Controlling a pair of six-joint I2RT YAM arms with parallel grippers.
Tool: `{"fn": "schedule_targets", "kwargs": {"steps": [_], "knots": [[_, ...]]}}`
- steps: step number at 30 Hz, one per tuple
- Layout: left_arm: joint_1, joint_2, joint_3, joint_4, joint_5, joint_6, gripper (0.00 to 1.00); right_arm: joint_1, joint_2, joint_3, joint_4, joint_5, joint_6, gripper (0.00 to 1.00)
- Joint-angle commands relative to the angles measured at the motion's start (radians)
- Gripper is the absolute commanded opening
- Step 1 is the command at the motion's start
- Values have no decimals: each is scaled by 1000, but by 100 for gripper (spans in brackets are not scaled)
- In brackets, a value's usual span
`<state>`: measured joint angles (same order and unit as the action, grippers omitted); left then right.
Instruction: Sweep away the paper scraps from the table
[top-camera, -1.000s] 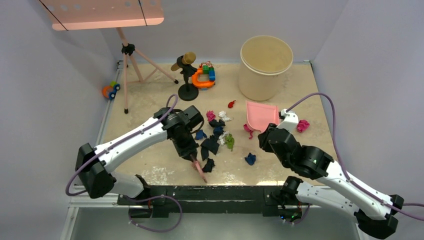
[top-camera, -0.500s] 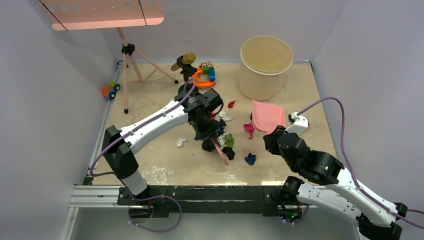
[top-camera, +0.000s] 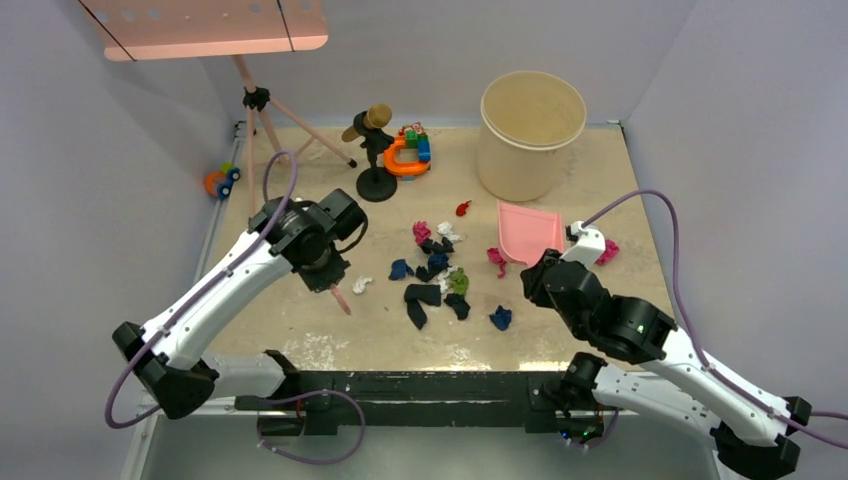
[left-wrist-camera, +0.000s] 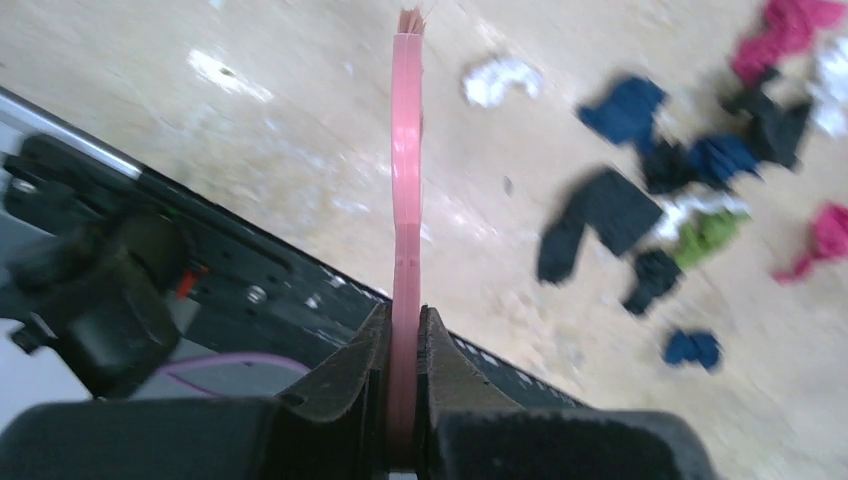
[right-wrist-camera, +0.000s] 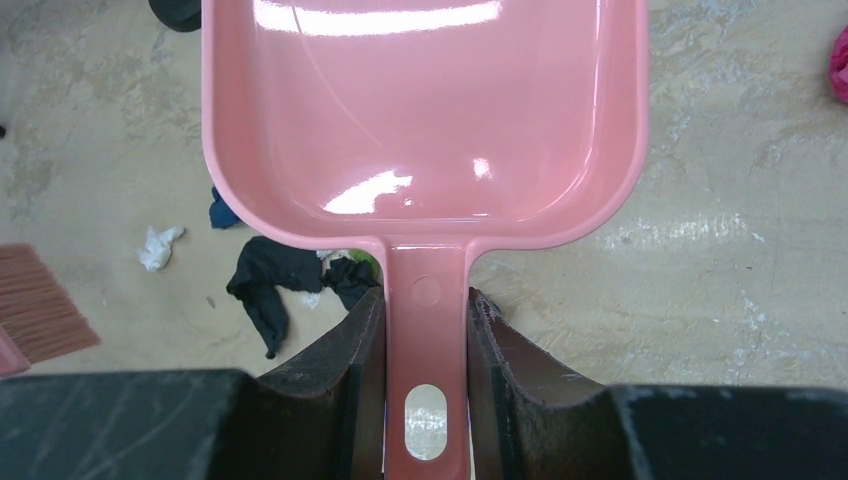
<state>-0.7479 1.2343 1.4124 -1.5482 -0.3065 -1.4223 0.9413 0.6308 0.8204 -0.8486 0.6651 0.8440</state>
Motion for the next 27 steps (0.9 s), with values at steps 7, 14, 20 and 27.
{"fn": "schedule_targets", "kwargs": {"steps": [7, 14, 20, 27], "knots": [[71, 346, 62, -35, -190, 234, 0, -6, 23, 29, -25, 33, 25, 0], [59, 447, 104, 180, -14, 413, 0, -4, 43, 48, -73, 66, 65, 0], [-4, 473, 212, 241, 111, 469, 0, -4, 90, 68, -123, 116, 114, 0], [-34, 458, 310, 188, 130, 489, 0, -6, 119, 81, -122, 129, 124, 0]]}}
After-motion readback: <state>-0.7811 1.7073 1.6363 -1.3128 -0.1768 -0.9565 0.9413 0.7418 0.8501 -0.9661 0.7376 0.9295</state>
